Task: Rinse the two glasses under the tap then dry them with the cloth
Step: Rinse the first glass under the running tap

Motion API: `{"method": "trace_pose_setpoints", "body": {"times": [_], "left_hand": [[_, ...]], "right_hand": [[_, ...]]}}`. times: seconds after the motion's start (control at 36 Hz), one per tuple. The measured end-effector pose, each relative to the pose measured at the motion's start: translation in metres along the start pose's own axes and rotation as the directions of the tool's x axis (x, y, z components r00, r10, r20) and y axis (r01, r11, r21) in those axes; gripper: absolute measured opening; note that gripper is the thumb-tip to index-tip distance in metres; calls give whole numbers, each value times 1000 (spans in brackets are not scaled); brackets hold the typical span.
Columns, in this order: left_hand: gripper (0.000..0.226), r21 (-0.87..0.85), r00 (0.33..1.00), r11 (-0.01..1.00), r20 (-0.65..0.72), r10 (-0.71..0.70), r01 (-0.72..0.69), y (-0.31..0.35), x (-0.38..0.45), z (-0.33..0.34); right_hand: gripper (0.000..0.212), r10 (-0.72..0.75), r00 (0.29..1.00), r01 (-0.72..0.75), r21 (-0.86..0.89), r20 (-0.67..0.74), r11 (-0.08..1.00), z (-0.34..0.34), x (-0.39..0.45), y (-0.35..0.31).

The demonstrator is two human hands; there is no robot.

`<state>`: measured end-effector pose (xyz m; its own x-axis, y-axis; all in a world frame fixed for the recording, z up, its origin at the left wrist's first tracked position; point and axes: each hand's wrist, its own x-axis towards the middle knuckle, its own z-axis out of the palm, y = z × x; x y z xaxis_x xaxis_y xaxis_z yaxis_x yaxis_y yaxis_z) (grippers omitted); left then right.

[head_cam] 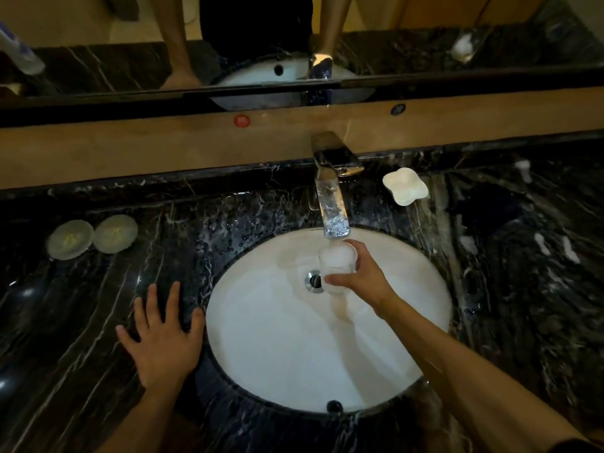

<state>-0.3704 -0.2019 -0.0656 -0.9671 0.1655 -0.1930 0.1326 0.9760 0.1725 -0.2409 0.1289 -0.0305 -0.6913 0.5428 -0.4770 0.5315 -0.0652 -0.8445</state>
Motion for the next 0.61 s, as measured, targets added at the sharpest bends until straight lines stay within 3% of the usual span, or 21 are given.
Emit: {"method": "trace_pose_setpoints", "body": {"times": [0.14,0.28,0.44,0.61], "left_hand": [[75,11,1000,1000,-15,-7,7,-1,0,2],[75,26,1000,1000,-20,9,-8,-2,1,5],[74,34,999,999,-33,4,-3,-2,1,5],[73,34,999,999,-31,23,-22,-3,1,4]], "right_hand": [[73,75,991,-91,146,115,985,2,13,6],[83,7,996,-21,158,91,987,16,15,7],[80,-149,979,137,-90,-137,986,33,11,7],[87,-195,972,139,-350,-128,926,18,16,2]]}}
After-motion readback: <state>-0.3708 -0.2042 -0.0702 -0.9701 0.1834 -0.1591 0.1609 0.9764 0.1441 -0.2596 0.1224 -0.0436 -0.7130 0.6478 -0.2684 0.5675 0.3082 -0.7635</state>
